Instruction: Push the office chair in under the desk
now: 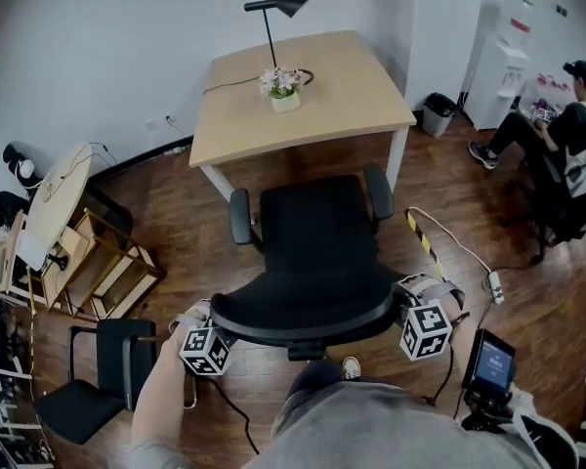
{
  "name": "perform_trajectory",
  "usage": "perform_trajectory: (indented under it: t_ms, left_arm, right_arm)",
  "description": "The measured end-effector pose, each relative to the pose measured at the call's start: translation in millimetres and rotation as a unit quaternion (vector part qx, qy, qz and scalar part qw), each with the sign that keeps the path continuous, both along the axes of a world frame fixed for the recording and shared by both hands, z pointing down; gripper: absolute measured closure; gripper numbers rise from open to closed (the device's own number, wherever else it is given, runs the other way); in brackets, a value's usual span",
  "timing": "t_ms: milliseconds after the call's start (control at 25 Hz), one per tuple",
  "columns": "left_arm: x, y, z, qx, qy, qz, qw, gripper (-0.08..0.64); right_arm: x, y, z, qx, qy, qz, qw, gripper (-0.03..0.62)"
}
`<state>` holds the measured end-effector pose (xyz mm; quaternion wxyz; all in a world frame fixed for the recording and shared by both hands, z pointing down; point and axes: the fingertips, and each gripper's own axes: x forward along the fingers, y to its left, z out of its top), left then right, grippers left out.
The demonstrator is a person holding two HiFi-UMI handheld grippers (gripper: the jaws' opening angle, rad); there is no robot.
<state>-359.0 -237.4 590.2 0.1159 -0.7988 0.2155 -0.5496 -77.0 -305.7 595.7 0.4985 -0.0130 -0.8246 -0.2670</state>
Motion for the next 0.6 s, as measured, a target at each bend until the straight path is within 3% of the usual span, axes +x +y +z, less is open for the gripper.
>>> perform_trajectory:
  t_ms: [600]
  left_arm:
    - [-29.4,-94.8,-0.1,0.01,0.0,0.014,0.9999,0.414]
  right_arm:
    - [-27.3,-88.3,0.2,-0.021,0.004,0.011,1.0,0.445]
